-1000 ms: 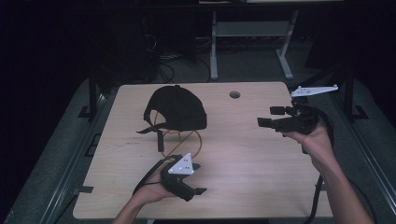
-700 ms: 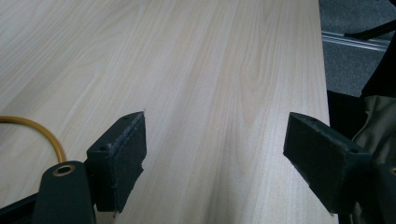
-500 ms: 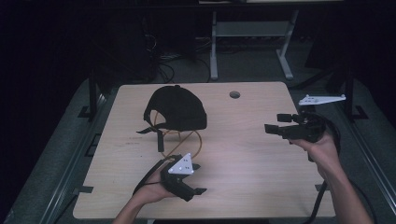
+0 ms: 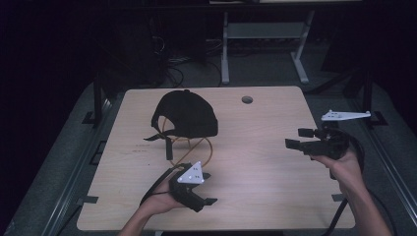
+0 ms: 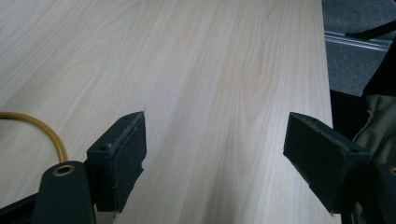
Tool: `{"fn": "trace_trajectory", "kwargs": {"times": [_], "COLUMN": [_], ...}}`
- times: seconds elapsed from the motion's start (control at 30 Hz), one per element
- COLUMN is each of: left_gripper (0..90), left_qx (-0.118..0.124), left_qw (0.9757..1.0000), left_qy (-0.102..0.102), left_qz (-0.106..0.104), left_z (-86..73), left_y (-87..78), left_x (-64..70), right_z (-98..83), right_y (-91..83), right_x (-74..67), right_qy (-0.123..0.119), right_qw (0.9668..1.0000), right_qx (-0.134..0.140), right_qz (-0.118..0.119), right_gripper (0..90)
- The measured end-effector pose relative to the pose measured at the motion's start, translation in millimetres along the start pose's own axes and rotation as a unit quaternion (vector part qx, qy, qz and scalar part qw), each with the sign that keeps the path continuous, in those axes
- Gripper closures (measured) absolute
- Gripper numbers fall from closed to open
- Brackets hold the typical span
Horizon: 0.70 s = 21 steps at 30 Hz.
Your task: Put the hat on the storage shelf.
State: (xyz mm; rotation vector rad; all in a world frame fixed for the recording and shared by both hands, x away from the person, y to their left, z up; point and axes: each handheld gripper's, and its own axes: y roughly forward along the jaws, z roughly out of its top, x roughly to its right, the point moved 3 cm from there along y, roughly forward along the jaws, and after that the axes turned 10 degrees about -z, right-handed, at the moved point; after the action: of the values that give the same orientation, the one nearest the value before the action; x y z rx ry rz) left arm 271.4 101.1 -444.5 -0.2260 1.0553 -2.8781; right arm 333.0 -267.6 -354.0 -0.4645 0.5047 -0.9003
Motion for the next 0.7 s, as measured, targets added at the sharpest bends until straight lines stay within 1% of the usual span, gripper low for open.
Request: {"fn": "trace_trajectory", "kwargs": {"times": [0.13,0.3,0.43,0.53,0.7], "left_gripper": [21.3,21.3,21.3,21.3,21.3], "left_qx": [-0.001,-0.004,-0.003,-0.003,-0.003], "left_qw": [1.0000,1.0000,1.0000,1.0000,1.0000], "left_qy": [0.000,0.000,0.000,0.000,-0.003], "left_qz": [0.000,-0.001,-0.001,-0.001,-0.003], "left_z": [-0.3,-0.8,-1.2,-1.3,-1.9], "left_y": [0.4,1.2,1.9,1.9,2.9], "left_x": [-0.1,-0.2,-0.2,-0.2,0.3], "right_z": [-5.3,-16.8,-26.0,-29.6,-38.0], "right_y": [-1.3,-2.5,-2.7,-3.3,-5.4], "right_x": [2.6,7.5,10.6,11.2,12.7], "right_qy": [0.003,0.011,0.013,0.015,0.012], "right_qw": [1.0000,0.9999,0.9998,0.9997,0.9997], "right_qx": [0.000,-0.003,-0.007,-0.009,-0.010], "right_qz": [-0.004,-0.007,-0.012,-0.016,-0.020], "right_gripper": [17.2,17.2,17.3,17.2,17.2]}}
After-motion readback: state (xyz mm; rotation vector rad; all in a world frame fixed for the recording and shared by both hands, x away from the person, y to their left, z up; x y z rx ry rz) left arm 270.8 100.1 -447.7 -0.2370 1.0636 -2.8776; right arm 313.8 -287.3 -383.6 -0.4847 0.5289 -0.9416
